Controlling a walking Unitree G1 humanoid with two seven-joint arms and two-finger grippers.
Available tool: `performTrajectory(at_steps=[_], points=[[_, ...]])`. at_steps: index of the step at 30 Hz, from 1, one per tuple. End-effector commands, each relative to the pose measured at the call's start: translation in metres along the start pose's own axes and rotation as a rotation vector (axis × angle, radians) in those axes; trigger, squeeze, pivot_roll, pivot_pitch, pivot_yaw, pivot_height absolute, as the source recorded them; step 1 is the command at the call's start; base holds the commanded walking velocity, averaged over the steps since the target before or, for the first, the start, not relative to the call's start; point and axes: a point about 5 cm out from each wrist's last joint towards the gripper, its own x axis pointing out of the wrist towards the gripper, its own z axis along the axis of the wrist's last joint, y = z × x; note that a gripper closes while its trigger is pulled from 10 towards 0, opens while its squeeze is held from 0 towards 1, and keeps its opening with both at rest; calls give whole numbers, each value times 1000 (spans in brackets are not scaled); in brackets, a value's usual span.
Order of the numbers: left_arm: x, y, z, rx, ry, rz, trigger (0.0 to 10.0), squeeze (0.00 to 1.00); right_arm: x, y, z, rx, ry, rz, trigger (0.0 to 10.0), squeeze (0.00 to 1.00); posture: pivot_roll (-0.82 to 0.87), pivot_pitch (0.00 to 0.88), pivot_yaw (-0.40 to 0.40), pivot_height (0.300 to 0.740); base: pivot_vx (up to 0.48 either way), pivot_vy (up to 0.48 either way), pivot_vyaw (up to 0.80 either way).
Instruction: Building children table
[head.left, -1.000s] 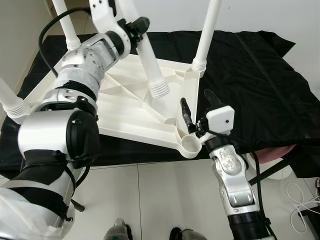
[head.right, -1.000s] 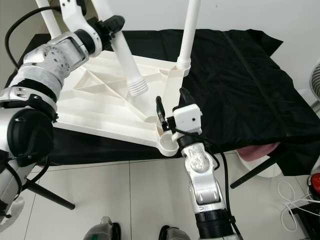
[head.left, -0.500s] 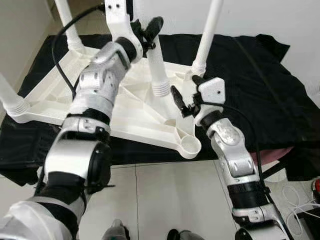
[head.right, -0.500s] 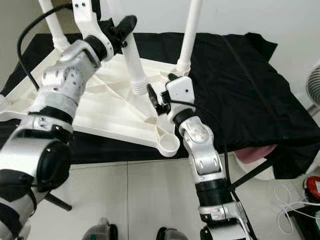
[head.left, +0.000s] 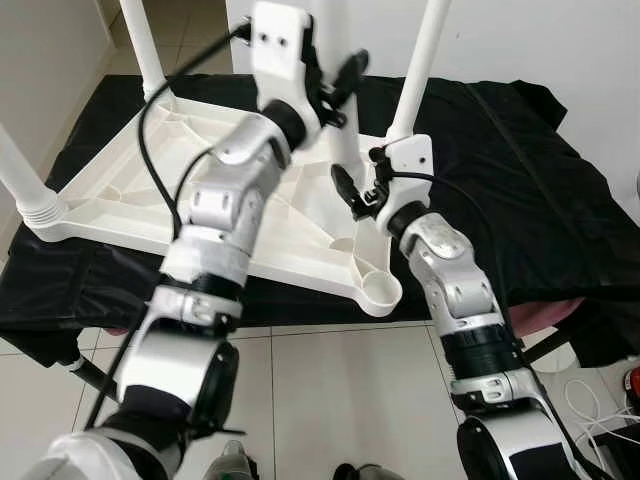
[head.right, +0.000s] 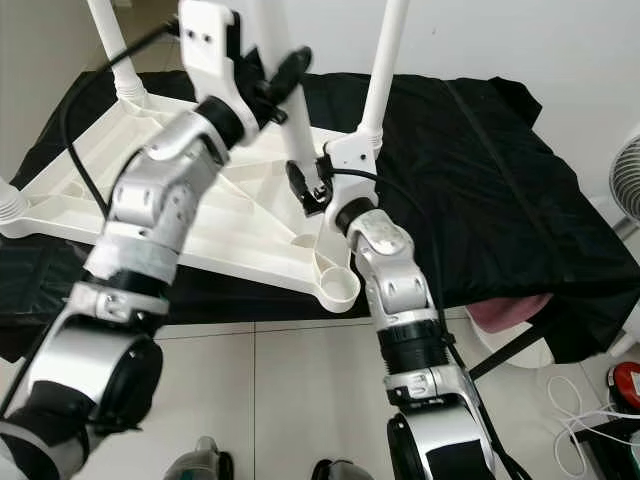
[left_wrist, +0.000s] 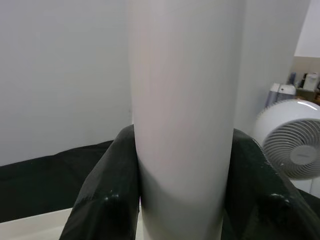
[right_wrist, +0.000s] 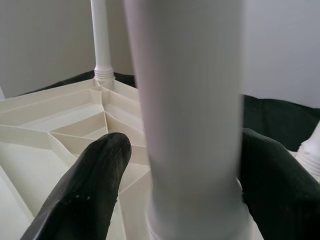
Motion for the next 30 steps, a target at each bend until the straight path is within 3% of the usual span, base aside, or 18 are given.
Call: performTrajectory(at_steps=[1, 10, 26, 27, 28, 29, 30], points=[[0, -5, 4, 5, -16, 0, 10000, 0, 2, -3, 0, 29, 9, -14, 10000, 0, 54, 11, -45, 740, 0, 0, 0], [-1, -23, -4, 7, 1, -28, 10000, 0, 13, -3, 8, 38, -17, -24, 10000, 0, 47, 28, -42, 740, 0, 0, 0], [-1, -30, -6, 12, 11, -29, 10000, 0, 16, -4, 16, 22, -43, -31, 10000, 0, 40, 46, -42, 740, 0, 0, 0], [-1, -30, -7, 18, 12, -28, 10000, 0, 16, -4, 16, 21, -45, -28, 5176, 0, 38, 51, -41, 740, 0, 0, 0], [-1, -30, -7, 18, 12, -28, 10000, 0, 16, -4, 16, 21, -45, -28, 5176, 0, 38, 51, -41, 740, 0, 0, 0], [-1, -30, -7, 25, 14, -26, 10000, 0, 16, -3, 17, 21, -46, -25, 4078, 0, 37, 51, -40, 740, 0, 0, 0], [-1, -29, -7, 32, 13, -23, 10000, 0, 16, -2, 17, 23, -42, -26, 5725, 0, 35, 56, -38, 740, 0, 0, 0]])
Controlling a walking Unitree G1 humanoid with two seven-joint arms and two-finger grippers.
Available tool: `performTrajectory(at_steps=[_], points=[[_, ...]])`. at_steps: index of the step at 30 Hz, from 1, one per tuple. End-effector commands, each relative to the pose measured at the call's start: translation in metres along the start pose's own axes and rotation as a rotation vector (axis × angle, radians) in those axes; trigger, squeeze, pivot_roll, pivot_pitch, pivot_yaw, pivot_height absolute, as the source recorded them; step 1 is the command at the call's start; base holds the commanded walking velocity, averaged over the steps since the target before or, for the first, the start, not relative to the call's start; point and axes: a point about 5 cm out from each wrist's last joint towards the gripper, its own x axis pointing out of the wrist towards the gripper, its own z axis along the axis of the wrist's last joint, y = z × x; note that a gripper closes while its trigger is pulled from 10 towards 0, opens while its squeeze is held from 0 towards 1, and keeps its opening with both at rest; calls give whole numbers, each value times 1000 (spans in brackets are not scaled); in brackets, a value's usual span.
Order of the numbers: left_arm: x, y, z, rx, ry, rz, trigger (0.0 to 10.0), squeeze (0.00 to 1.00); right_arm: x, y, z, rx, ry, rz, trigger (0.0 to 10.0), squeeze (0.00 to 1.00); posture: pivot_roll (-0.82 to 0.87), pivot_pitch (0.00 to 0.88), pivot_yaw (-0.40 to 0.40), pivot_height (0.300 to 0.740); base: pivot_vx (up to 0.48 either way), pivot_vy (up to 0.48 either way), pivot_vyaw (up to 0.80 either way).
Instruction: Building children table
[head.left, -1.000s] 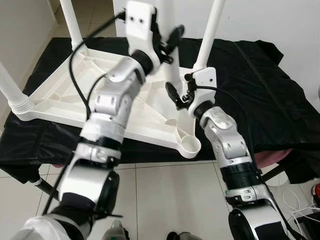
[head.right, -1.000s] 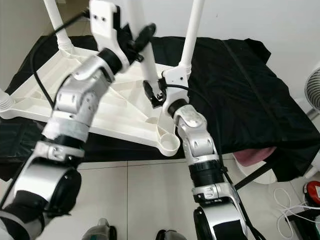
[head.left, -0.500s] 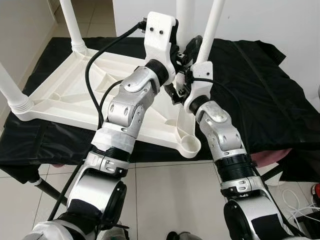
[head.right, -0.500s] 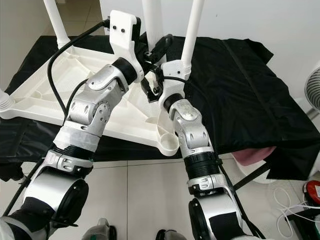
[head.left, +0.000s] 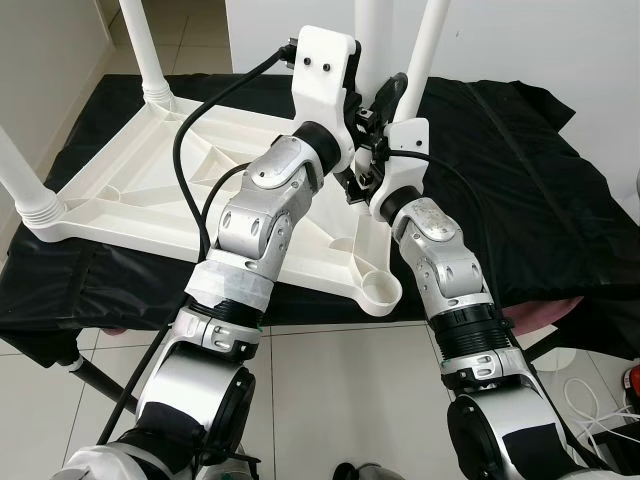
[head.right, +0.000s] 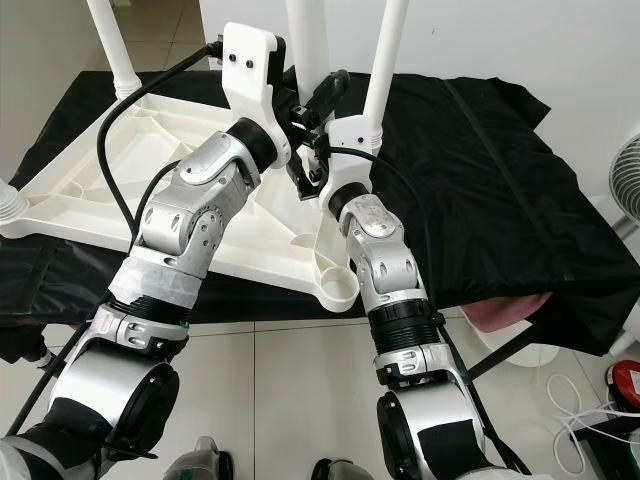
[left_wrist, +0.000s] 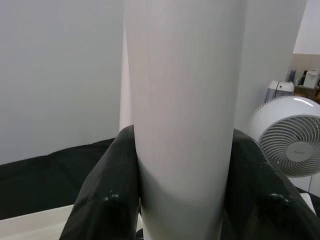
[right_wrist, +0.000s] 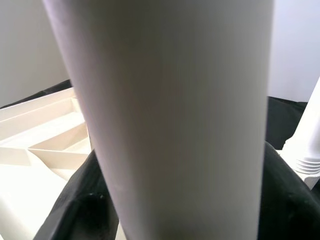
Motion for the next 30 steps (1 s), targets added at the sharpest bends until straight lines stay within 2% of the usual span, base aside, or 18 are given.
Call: performTrajectory(at_steps=[1, 2, 5, 6, 11, 12, 14, 15, 27, 28, 29, 30], points=[[1, -4, -2, 32, 13, -11, 10000, 0, 1, 5, 9, -5, -25, 17, 6000, 0, 35, 58, -38, 740, 0, 0, 0], [1, -3, -1, 39, 11, -10, 10000, 0, 1, 6, 8, -3, -20, 16, 7843, 0, 35, 59, -38, 740, 0, 0, 0], [1, -3, -1, 45, 10, -8, 10000, 0, 1, 7, 7, -2, -16, 15, 7843, 0, 35, 59, -38, 740, 0, 0, 0], [1, -3, -1, 46, 10, -8, 10000, 0, 1, 8, 7, -2, -15, 17, 10000, 0, 33, 62, -36, 740, 0, 0, 0], [1, -3, -1, 56, 12, -12, 10000, 0, 1, 9, 7, -4, -6, 17, 10000, 0, 32, 63, -33, 740, 0, 0, 0], [1, -4, -2, 60, 13, -14, 10000, 0, 1, 9, 7, -3, -5, 17, 1137, 0, 32, 65, -34, 740, 0, 0, 0], [1, -4, -2, 64, 14, -15, 10000, 0, 1, 9, 7, -3, -4, 17, 1137, 0, 32, 65, -34, 740, 0, 0, 0], [1, -5, -2, 66, 15, -16, 10000, 0, 1, 10, 7, -2, -4, 19, 0, 0, 31, 67, -32, 740, 0, 0, 0], [0, -12, -5, 60, 18, -53, 10000, 0, 1, 9, 8, 3, 5, -3, 0, 0, 28, 72, -30, 740, 0, 0, 0], [0, -14, -4, 50, 14, -66, 10000, 192, 1, 8, 7, 9, 12, -6, 10000, 0, 29, 70, -31, 740, 0, 0, 0], [0, -14, -4, 50, 14, -66, 10000, 192, 1, 8, 7, 9, 12, -6, 10000, 0, 29, 70, -31, 740, 0, 0, 0], [0, -15, -4, 42, 11, -75, 10000, 1000, 1, 8, 7, 13, 17, -9, 10000, 0, 29, 70, -31, 740, 0, 0, 0]])
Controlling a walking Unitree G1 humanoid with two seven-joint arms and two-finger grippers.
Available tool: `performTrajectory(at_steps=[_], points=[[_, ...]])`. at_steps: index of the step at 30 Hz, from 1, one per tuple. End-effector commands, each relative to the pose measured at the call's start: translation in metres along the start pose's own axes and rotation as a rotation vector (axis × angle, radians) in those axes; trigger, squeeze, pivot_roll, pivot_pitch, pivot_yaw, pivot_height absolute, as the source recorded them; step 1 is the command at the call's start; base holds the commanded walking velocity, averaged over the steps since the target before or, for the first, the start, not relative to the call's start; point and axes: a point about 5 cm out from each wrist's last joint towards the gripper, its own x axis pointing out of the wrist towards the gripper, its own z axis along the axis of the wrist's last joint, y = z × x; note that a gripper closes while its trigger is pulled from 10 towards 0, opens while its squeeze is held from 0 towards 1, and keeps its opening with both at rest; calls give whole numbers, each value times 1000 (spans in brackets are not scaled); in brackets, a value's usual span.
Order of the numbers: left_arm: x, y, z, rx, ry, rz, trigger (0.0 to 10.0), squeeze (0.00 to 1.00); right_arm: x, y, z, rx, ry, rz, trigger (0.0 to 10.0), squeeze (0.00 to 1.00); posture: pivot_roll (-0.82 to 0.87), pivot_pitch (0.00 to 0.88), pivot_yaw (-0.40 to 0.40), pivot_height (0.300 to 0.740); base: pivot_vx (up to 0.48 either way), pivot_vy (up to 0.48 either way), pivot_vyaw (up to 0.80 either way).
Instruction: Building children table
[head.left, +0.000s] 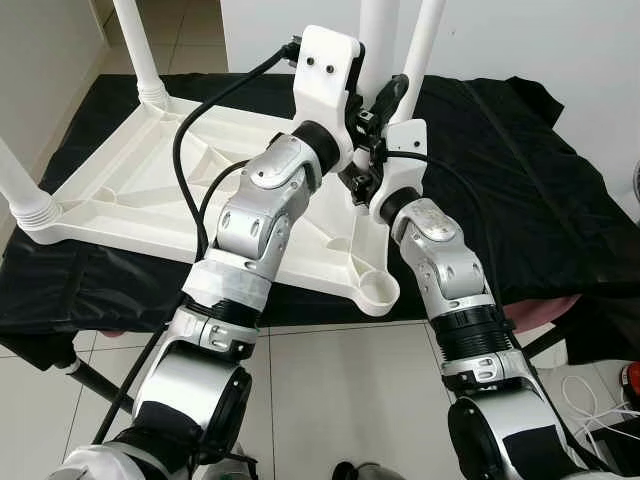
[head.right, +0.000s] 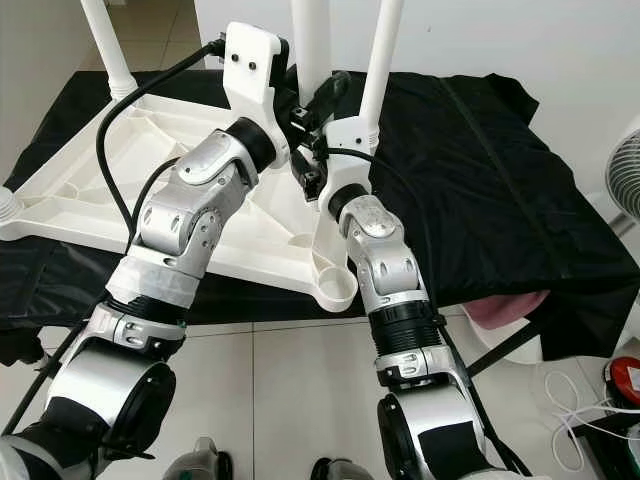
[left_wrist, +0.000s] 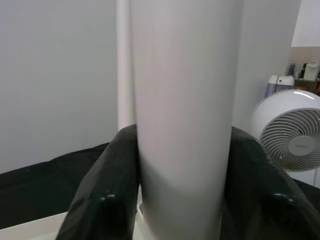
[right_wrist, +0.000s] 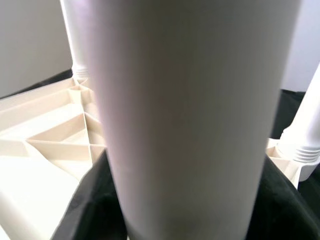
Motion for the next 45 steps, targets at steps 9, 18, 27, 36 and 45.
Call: performTrajectory(at_steps=[9, 18, 27, 36, 45], points=[[-3, -10, 4, -68, -9, -135, 10000, 1000, 1, 3, 4, 37, -11, -19, 10000, 0, 33, 64, -32, 740, 0, 0, 0], [-10, -6, 8, -126, -16, -170, 10000, 0, -2, -5, 1, 55, -5, -71, 10000, 0, 15, 58, -37, 740, 0, 0, 0], [-17, 6, 6, -143, 5, -144, 10000, 0, -4, -14, 0, 52, -3, -125, 10000, 0, 9, 59, -30, 740, 0, 0, 0], [-28, 21, 2, -101, 48, -105, 10000, 0, -6, -20, 0, 51, -6, -158, 10000, 0, 12, 68, -28, 740, 0, 0, 0], [-43, 29, -17, 30, 136, -88, 10000, 0, -9, -29, 1, 40, -16, -197, 10000, 0, 8, 84, -26, 740, 0, 0, 0]])
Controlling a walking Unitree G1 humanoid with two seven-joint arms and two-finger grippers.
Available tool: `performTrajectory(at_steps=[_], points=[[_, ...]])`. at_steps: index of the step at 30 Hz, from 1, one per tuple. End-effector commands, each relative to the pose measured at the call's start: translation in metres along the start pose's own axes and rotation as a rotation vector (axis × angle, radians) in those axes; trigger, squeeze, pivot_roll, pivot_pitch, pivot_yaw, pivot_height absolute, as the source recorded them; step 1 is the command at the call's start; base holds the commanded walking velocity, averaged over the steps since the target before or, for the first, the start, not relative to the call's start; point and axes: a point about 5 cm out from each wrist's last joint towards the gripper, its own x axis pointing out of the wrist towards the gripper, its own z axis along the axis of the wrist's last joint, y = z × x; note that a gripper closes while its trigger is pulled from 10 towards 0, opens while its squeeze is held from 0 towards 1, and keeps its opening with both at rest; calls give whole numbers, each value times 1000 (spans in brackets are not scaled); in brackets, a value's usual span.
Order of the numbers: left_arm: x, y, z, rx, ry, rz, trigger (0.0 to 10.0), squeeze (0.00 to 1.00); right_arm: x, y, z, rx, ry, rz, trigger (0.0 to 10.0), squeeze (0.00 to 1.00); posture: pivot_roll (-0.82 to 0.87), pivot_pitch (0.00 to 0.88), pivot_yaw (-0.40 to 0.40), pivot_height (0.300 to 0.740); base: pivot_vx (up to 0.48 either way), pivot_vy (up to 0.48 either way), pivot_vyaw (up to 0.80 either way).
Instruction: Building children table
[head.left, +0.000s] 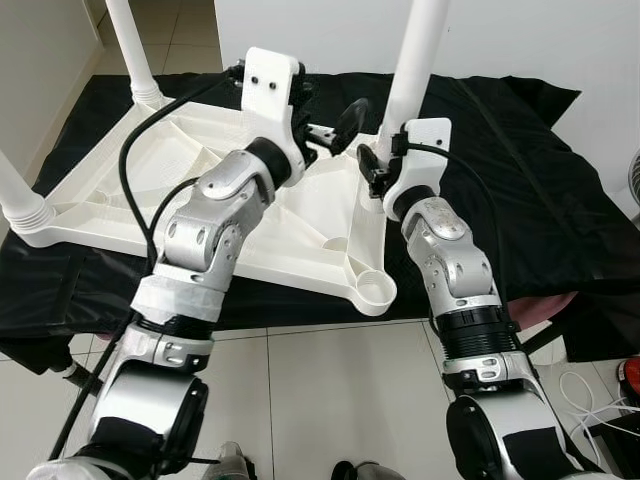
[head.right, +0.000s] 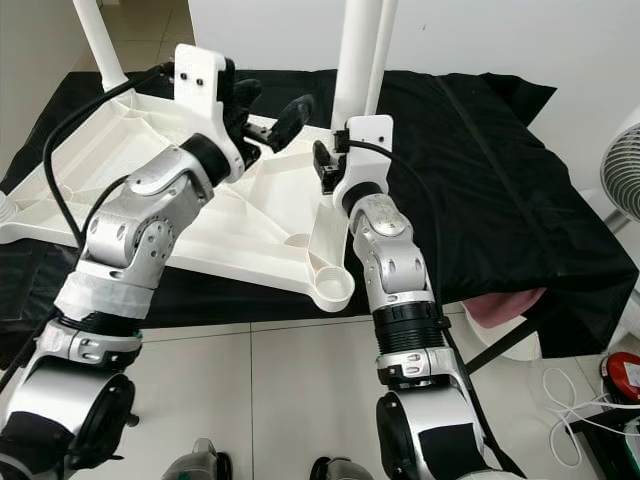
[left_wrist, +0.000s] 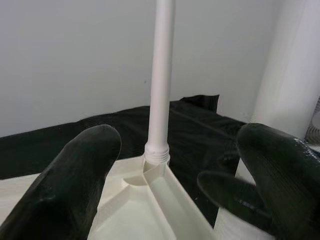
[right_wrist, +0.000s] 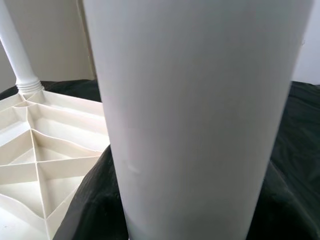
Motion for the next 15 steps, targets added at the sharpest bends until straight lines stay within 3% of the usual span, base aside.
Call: performTrajectory(at_steps=[1, 10, 15], points=[[-2, -11, -1, 36, 3, -162, 10000, 0, -2, -4, -2, 0, -6, -15, 10000, 0, 8, 84, -26, 740, 0, 0, 0], [-12, -11, -23, 85, 76, -118, 10000, 0, -7, -8, -6, 4, -9, -34, 10000, 0, 14, 83, -29, 740, 0, 0, 0], [-22, -18, -39, 125, 108, -142, 10000, 0, -9, -8, -7, 10, -13, -45, 10000, 0, 29, 76, -21, 740, 0, 0, 0]])
